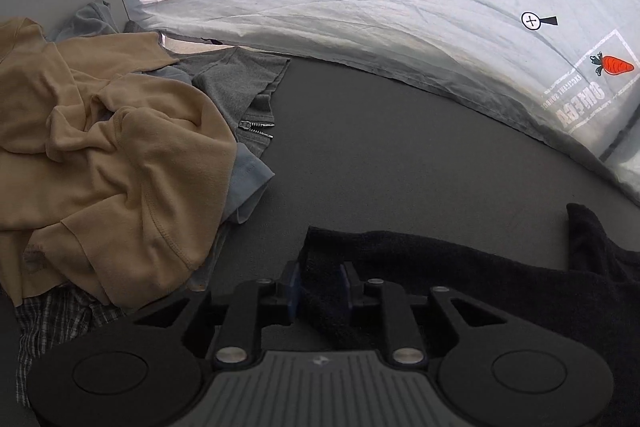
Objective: Fold clothes
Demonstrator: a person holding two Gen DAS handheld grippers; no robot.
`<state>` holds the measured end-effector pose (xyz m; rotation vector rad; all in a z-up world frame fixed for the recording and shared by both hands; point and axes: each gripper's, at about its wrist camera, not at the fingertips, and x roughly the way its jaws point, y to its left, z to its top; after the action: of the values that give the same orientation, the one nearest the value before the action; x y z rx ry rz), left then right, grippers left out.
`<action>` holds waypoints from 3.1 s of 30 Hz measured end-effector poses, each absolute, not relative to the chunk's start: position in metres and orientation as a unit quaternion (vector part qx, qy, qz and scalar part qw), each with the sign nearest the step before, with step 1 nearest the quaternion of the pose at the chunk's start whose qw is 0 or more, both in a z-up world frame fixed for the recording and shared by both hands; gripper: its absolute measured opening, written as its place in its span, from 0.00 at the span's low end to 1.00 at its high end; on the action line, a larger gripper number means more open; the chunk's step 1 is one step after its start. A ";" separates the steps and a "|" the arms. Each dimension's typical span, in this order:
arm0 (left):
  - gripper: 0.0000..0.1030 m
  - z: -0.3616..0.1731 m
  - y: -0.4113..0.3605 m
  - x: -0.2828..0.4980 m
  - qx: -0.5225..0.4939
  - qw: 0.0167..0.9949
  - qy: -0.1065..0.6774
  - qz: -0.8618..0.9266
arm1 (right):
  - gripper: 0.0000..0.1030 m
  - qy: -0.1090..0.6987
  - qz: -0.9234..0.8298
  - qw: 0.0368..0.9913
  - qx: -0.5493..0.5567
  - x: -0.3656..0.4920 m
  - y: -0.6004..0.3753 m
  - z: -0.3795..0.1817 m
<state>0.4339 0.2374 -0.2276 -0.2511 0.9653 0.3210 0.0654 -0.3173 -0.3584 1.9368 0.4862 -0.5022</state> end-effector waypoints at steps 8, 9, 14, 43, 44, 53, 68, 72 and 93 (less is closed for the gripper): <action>0.40 -0.240 0.177 0.352 -0.119 0.858 0.493 0.082 | 0.47 0.242 -0.202 0.520 0.794 0.062 -0.332 -0.361; 0.41 -0.237 0.164 0.341 -0.120 0.860 0.491 0.068 | 0.47 0.251 -0.201 0.530 0.785 0.064 -0.336 -0.358; 0.55 -0.218 0.084 0.294 -0.070 0.878 0.473 -0.034 | 0.51 0.341 -0.209 0.657 0.640 0.092 -0.358 -0.322; 0.63 -0.278 -0.111 0.214 -0.081 0.801 0.567 -0.176 | 0.92 0.497 -0.099 0.855 0.112 0.153 -0.399 -0.315; 0.62 -0.278 -0.113 0.213 -0.085 0.801 0.565 -0.177 | 0.95 0.499 -0.092 0.855 0.105 0.152 -0.398 -0.316; 0.07 -0.264 -0.102 0.206 -0.128 0.818 0.534 -0.170 | 1.00 0.500 -0.069 0.862 0.049 0.149 -0.384 -0.321; 0.10 -0.291 -0.013 0.205 -0.194 0.813 0.543 -0.078 | 1.00 0.504 -0.092 0.857 0.056 0.149 -0.381 -0.319; 0.11 -0.286 -0.018 0.207 -0.160 0.817 0.546 -0.094 | 1.00 0.508 -0.106 0.853 0.061 0.152 -0.377 -0.316; 0.43 -0.242 0.122 0.270 -0.191 0.862 0.470 0.004 | 1.00 0.427 -0.123 0.894 0.049 0.229 -0.289 -0.275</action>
<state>0.2704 0.1221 -0.2418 -0.4007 0.9856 0.0082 0.2288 -0.2894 -0.2751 0.1019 0.8863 -0.2557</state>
